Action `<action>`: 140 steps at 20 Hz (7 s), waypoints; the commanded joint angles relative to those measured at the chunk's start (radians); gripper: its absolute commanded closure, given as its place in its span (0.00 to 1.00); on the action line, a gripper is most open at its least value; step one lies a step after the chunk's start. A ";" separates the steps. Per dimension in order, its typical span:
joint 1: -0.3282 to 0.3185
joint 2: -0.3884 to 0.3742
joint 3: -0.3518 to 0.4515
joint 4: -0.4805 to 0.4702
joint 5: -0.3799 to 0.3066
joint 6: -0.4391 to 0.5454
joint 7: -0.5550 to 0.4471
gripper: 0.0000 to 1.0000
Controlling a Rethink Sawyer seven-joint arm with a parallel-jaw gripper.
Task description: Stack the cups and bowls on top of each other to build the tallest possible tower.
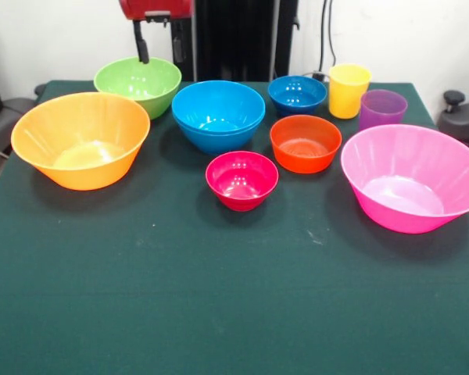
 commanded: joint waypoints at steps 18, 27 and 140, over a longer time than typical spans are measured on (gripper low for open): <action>0.032 0.168 -0.058 0.023 -0.217 -0.072 -0.015 0.00; 0.028 0.219 -0.118 0.006 -0.325 -0.128 0.014 0.00; 0.155 0.356 -0.344 -0.060 -0.402 -0.324 0.013 0.00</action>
